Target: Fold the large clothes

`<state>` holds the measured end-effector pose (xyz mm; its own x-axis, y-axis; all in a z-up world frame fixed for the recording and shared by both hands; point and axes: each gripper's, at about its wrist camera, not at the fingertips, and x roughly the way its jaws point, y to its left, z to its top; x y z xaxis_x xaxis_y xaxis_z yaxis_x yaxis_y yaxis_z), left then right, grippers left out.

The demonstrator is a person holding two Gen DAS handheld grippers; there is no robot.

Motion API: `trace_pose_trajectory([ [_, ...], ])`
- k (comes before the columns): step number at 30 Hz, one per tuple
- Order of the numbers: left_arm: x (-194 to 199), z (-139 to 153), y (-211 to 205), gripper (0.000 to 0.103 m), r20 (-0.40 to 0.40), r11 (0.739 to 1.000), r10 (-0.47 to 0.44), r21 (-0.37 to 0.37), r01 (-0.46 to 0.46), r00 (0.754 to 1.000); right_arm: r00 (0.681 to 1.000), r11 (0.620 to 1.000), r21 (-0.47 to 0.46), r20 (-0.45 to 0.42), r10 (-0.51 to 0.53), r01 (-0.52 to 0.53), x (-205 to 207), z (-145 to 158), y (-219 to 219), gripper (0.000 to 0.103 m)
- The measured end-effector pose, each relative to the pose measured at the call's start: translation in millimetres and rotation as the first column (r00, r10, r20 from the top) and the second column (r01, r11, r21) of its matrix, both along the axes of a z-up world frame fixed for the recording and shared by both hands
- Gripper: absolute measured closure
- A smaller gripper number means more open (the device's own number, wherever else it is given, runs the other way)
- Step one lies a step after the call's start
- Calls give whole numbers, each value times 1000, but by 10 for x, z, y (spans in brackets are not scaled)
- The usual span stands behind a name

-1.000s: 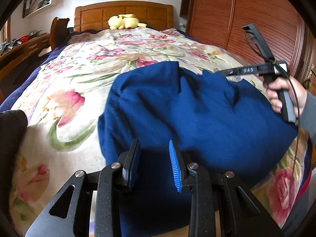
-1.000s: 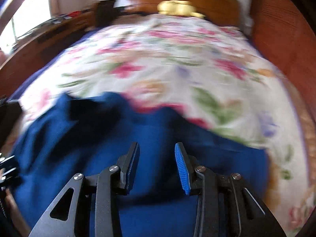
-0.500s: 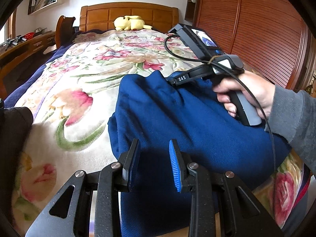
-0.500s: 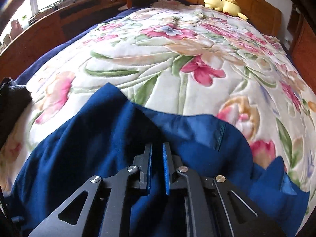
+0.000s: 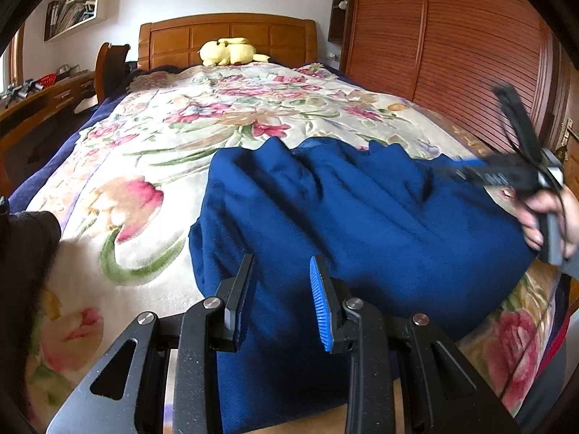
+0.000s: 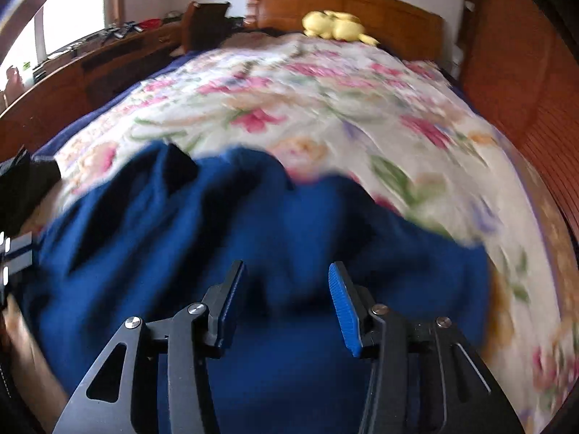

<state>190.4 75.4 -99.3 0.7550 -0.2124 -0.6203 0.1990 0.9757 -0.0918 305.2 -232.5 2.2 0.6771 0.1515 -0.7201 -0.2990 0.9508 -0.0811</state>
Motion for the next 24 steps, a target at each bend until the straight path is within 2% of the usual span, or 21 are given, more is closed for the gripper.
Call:
trace_pose_trajectory([
  [4,-62,49,-66,72,24,1000,-14,-4,15,1000,997,996,-66,-51,-63,59,-413,-131,-393,55],
  [11,-223,30,-404,72,8,998,-67,6,67,998,991,992,-26,-55,-126,124,-1011,-129,-799,55],
  [18,-357,-84,-671,72,6,994,-108,18,108,994,983,985,-12,-51,-175,175,-1245,-82,-948,54],
  [19,-367,-103,-684,72,7,994,-105,30,105,994,982,983,-5,-48,-182,182,-1248,-95,-934,53],
  [24,-349,-209,-693,72,-12,994,-96,52,97,995,974,974,21,-34,-226,227,-1325,-203,-1030,35],
])
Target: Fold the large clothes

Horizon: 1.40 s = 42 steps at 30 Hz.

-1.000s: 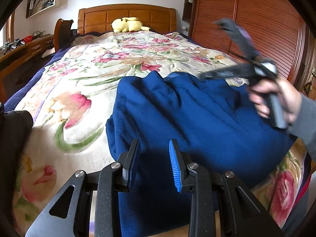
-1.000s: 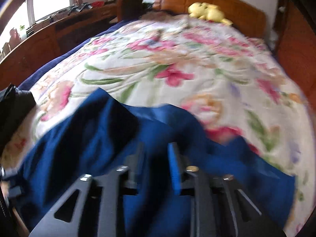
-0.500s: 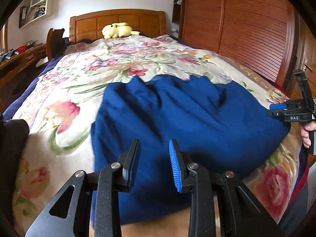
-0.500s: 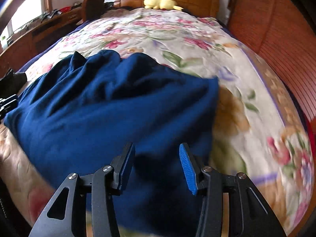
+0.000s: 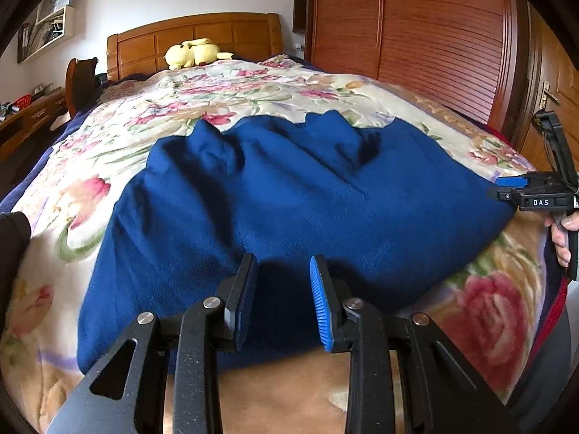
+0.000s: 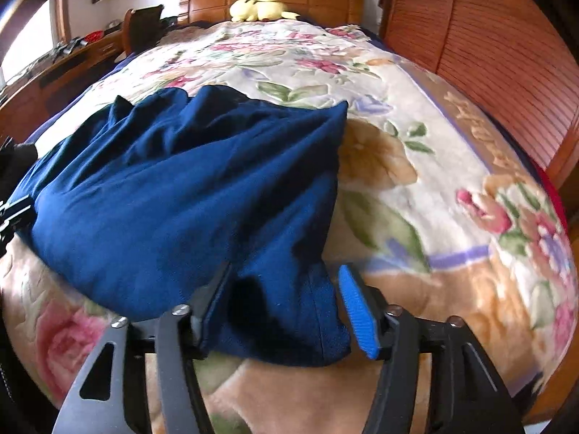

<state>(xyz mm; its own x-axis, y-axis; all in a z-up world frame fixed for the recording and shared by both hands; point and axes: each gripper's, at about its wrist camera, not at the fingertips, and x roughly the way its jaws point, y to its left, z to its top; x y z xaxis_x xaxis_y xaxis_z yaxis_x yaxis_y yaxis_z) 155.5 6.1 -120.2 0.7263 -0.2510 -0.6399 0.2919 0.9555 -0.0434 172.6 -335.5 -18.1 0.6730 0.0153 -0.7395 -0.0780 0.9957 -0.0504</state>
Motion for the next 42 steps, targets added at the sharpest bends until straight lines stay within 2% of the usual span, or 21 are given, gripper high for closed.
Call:
trace_pose_trajectory([
  [2,1,-59,-43,72,-4,1000,2,28,-2,1000,1000,1000,22,2,-9,9,3,-93,-27,32],
  [7,-64,-96,-144,72,27,995,10,100,-13,1000,1000,990,142,2,-16,16,25,-291,-132,31],
  [18,-52,-114,-106,72,17,997,12,75,-13,1000,1000,981,194,17,-12,9,-16,-357,-222,31],
  [19,-52,-114,-106,72,17,997,12,75,-13,1000,1000,980,201,12,-8,6,-15,-363,-232,32],
  [24,-54,-117,-99,72,16,997,10,73,-11,1000,998,960,278,-23,50,-41,24,-374,-252,53],
  [25,-59,-118,-95,72,15,997,10,70,-11,1000,998,955,292,-26,56,-46,29,-375,-260,54],
  [29,-65,-129,-88,72,16,998,9,56,-10,1000,996,948,314,-52,73,-53,46,-348,-270,68],
  [33,-67,-109,-67,72,23,999,14,44,-15,1000,995,949,311,-63,74,-50,71,-147,-265,80],
  [36,-118,-49,23,72,31,1000,13,6,-13,999,997,961,268,-18,77,-70,46,162,-146,83],
  [42,-248,98,276,72,54,999,14,-41,-12,998,979,966,169,90,184,-197,40,842,530,86],
])
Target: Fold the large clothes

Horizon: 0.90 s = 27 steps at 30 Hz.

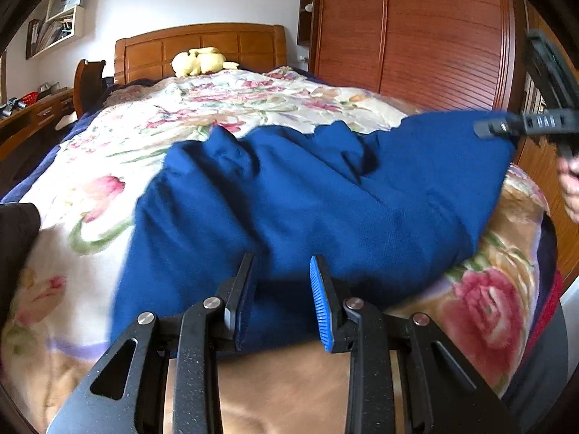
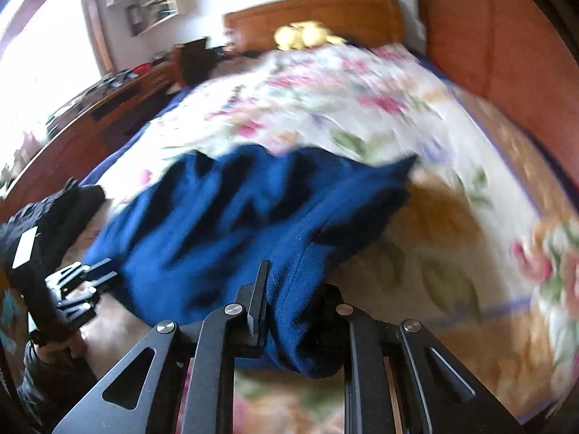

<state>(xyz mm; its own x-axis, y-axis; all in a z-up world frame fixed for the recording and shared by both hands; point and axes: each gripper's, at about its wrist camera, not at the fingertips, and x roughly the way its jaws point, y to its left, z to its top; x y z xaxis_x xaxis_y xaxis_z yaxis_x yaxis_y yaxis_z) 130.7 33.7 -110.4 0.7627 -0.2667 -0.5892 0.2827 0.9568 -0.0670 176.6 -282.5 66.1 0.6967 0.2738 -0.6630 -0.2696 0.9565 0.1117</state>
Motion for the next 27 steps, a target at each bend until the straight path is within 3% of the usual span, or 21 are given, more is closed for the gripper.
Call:
trace_pose_trajectory([
  [5,-183,51,322,72,41,998,63,27,-64,997,989,987,-98,56,134,-128,46,278,871,89],
  [9,-331,19,589,72,30,994,111,10,-112,993,968,967,-115,74,238,-229,155,352,1527,92],
  [16,-423,-2,876,72,27,983,184,-24,-184,982,927,925,-78,15,375,-372,426,122,2490,94],
  [19,-369,4,907,72,24,981,191,-37,-190,981,885,885,49,-39,464,-462,623,64,2596,94],
  [23,-347,2,887,72,26,984,174,-35,-173,984,900,900,2,-4,436,-436,594,161,2569,85],
  [27,-375,26,864,72,36,988,152,-36,-151,988,932,929,-110,43,360,-354,500,117,2285,85],
])
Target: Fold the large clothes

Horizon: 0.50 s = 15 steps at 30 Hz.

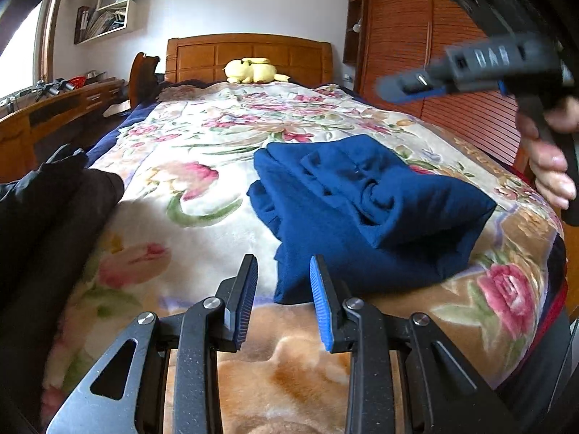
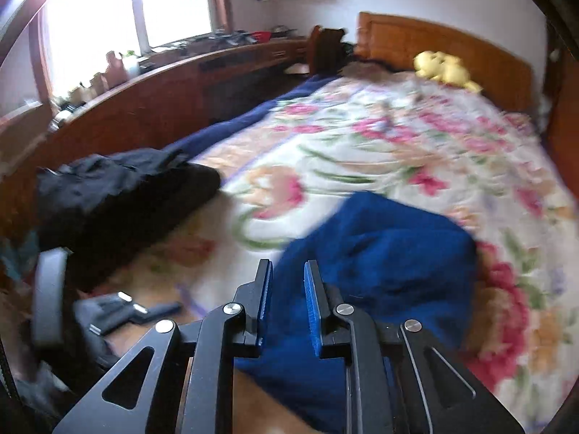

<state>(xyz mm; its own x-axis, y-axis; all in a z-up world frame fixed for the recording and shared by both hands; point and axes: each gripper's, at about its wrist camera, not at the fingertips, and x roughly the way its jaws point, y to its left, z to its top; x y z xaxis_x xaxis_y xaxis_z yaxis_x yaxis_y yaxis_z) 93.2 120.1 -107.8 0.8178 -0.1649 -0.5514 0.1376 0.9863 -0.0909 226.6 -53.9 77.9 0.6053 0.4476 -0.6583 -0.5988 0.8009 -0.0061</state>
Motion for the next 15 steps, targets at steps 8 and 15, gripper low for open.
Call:
trace_pose_trajectory([
  [8,-28,78,-100,72,23,999,-43,-28,44,999,987,978,-131,12,-159,160,-109,-548,-697,85],
  [15,-72,183,-246,70,26,998,-50,-46,51,998,975,971,-88,19,-221,222,-162,-832,-989,80],
])
